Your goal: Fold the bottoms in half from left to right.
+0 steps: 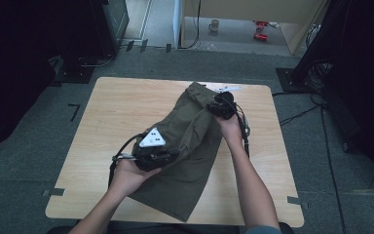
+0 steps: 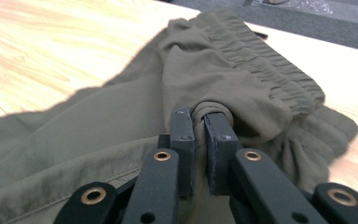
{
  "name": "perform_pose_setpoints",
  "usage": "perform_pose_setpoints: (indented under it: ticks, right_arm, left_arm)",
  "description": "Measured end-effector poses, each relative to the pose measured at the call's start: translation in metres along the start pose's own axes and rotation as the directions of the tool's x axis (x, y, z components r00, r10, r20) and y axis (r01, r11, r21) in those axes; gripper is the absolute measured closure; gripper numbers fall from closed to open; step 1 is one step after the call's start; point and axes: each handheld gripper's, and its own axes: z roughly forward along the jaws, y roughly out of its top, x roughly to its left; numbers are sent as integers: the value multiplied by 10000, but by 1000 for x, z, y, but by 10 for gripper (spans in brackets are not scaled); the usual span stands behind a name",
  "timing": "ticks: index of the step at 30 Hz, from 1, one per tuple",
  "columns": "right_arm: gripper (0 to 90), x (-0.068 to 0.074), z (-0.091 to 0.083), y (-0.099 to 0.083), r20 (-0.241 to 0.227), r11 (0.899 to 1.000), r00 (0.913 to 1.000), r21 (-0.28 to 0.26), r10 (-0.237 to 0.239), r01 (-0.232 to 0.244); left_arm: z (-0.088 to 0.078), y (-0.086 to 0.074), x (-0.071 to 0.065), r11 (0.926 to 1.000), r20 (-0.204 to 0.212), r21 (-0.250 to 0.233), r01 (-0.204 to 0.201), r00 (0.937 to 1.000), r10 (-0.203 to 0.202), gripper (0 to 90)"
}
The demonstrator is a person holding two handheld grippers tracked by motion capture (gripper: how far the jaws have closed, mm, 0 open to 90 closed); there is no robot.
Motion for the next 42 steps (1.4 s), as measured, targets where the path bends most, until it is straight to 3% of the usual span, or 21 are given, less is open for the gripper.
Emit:
perform_pose_setpoints:
  ticks: [3, 11, 17, 21, 23, 26, 29, 34, 42]
  right_arm:
    - [824, -7, -2, -7, 102, 9998, 9999, 209, -33, 31]
    - [772, -20, -1, -27, 257, 9975, 9995, 673, 205, -222]
    - [761, -23, -2, -36, 788, 9938, 9969, 1110, -92, 4]
    - [746, -24, -8, -37, 822, 9968, 9966, 794, 29, -95]
    - [792, -23, -14, -35, 734, 9984, 9972, 537, 124, -164]
    - [839, -17, -20, -30, 593, 9997, 9982, 257, 33, -48]
    - [845, -10, -21, -28, 441, 9996, 9990, 257, -89, 78]
    - [839, 2, -16, -29, 167, 9987, 9994, 416, -290, 283]
    - [779, 18, -9, -42, -213, 9934, 9971, 872, -735, 751]
  left_arm:
    - [14, 0, -11, 9998, 478, 135, 117, 9988, -124, 883]
    - [45, -5, -34, 9988, 1107, 470, -96, 9938, 44, 857]
    - [58, -11, -36, 9978, 1500, 663, -78, 9887, -23, 786]
    - [55, -12, -32, 9981, 1440, 621, 30, 9895, -119, 759]
    - [50, -11, -30, 9989, 1386, 464, 1, 9903, -66, 753]
    - [43, -9, -23, 9994, 1158, 334, -95, 9933, 56, 742]
    - [39, -9, -12, 9995, 903, 316, 47, 9959, -76, 742]
    - [37, -13, 11, 9992, 278, 375, -114, 9996, 104, 747]
    - [35, -23, 61, 9983, -296, 204, 538, 9981, -531, 730]
